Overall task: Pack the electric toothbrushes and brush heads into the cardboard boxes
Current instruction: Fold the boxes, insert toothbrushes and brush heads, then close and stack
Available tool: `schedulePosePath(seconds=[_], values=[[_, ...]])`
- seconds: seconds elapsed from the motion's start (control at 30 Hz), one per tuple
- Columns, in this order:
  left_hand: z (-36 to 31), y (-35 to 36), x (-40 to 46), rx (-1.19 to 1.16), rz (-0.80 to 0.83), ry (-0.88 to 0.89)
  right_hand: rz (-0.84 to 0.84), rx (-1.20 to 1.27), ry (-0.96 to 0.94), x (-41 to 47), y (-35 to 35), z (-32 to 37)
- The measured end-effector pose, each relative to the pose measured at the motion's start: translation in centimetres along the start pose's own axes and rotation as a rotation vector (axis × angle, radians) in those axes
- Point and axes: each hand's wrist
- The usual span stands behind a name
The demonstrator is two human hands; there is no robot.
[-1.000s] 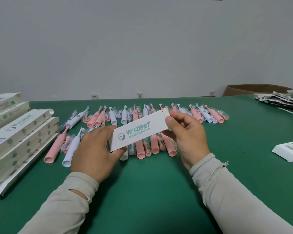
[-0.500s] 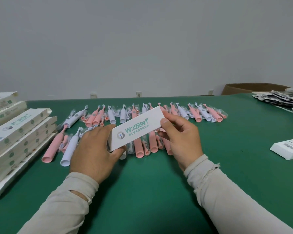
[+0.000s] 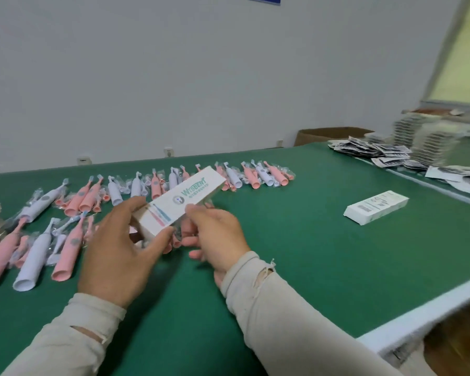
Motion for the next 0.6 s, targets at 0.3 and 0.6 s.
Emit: schedulePosePath(seconds=[0.3,0.6], values=[[-5.9,4.9,-1.7,-0.136,0.219,0.2,-0.256,0.104,-0.029,-1.7,-4.7,1.7],[-8.6,9.1,-3.1,0.012,0.433,0.315,-0.99,-0.176,-0.026,0.8,-23.9,5.6]])
Point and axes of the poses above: each hand's wrist, its own x-axis towards the middle knuckle, its own y-axis out of the palm, z = x × y, and after that the axes turned 9 degrees about -y, right-handed
